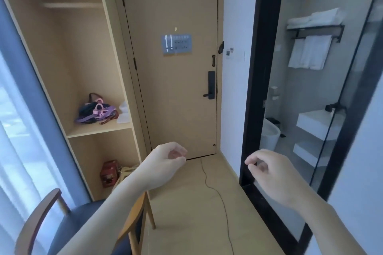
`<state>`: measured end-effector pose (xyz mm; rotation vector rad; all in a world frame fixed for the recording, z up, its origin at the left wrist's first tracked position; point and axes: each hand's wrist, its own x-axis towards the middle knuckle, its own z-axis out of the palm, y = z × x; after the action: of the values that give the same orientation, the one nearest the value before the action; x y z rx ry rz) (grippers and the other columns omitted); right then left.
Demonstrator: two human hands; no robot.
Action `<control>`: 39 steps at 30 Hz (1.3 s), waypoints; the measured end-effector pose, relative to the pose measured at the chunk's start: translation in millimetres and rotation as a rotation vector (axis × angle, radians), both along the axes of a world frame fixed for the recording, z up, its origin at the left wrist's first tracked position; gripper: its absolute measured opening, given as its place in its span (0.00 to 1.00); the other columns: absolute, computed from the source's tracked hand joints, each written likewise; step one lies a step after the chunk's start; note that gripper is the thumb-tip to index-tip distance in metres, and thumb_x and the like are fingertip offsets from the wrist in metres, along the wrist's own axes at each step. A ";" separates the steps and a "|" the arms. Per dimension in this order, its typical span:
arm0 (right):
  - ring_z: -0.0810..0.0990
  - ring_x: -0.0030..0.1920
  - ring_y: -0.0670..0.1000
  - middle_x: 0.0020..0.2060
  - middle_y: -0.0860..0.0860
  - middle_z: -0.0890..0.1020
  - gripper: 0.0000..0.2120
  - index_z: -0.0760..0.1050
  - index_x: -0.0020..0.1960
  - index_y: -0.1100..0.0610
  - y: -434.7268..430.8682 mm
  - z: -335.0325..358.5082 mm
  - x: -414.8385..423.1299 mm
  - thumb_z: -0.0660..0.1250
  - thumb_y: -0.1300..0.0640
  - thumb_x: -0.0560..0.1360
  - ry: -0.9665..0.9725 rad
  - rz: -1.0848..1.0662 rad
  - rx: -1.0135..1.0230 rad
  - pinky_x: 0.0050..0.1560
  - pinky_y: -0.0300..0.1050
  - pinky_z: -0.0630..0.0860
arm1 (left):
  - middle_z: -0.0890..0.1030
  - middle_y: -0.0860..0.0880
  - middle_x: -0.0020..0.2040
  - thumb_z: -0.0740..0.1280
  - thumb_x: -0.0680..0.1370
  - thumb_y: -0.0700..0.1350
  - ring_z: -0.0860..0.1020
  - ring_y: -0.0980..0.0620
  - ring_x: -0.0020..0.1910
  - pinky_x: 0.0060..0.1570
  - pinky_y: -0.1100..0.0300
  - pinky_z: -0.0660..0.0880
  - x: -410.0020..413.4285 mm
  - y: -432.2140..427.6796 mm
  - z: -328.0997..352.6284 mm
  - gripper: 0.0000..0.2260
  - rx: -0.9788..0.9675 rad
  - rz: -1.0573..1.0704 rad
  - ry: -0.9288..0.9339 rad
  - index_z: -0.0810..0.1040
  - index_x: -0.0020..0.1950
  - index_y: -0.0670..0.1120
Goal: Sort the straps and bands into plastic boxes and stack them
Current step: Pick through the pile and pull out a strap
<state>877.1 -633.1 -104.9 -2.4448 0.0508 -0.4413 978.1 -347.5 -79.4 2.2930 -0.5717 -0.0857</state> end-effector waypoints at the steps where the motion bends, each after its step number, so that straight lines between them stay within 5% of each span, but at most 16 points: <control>1: 0.78 0.46 0.40 0.47 0.38 0.80 0.06 0.78 0.50 0.46 -9.9 1.0 22.1 0.64 0.56 0.80 0.000 -0.003 0.011 0.50 0.42 0.79 | 0.80 0.60 0.54 0.64 0.81 0.48 0.78 0.61 0.55 0.56 0.62 0.74 20.2 -8.4 3.2 0.09 0.001 0.005 0.002 0.78 0.60 0.57; 10: 0.77 0.49 0.38 0.47 0.38 0.80 0.09 0.78 0.47 0.43 -45.7 0.9 197.9 0.64 0.56 0.80 0.031 0.154 0.072 0.48 0.37 0.75 | 0.80 0.56 0.53 0.64 0.81 0.47 0.78 0.59 0.54 0.54 0.59 0.75 152.7 -28.5 2.6 0.09 -0.033 0.160 0.028 0.79 0.59 0.57; 22: 0.78 0.51 0.40 0.47 0.39 0.80 0.08 0.78 0.48 0.43 -8.7 -8.7 431.0 0.64 0.55 0.81 0.119 0.307 0.001 0.56 0.45 0.77 | 0.81 0.55 0.55 0.64 0.81 0.47 0.79 0.56 0.56 0.59 0.55 0.76 352.2 20.5 -34.3 0.09 -0.092 0.331 0.113 0.79 0.59 0.56; 29: 0.77 0.49 0.36 0.45 0.34 0.80 0.09 0.79 0.47 0.42 29.9 6.0 573.0 0.65 0.56 0.80 0.095 0.333 0.051 0.50 0.39 0.74 | 0.80 0.54 0.53 0.63 0.80 0.47 0.80 0.55 0.50 0.45 0.61 0.75 488.1 53.5 -24.7 0.09 -0.142 0.407 0.122 0.78 0.59 0.54; 32: 0.80 0.49 0.36 0.47 0.37 0.83 0.09 0.80 0.47 0.43 40.7 -4.9 619.4 0.65 0.56 0.81 0.156 0.330 0.103 0.55 0.41 0.74 | 0.81 0.51 0.51 0.63 0.80 0.46 0.81 0.53 0.50 0.44 0.62 0.75 527.6 51.3 -27.7 0.09 -0.178 0.394 0.194 0.79 0.59 0.52; 39: 0.83 0.42 0.39 0.40 0.38 0.84 0.10 0.79 0.45 0.43 79.8 -23.1 741.2 0.65 0.57 0.79 0.195 0.426 0.119 0.41 0.41 0.74 | 0.81 0.55 0.51 0.64 0.79 0.48 0.80 0.56 0.48 0.40 0.64 0.73 607.6 87.5 -48.0 0.08 -0.215 0.547 0.197 0.79 0.56 0.55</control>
<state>1618.3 -553.4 -128.1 -2.2893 -0.3451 -0.0106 1585.7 -260.1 -127.4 2.1209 0.1496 0.0164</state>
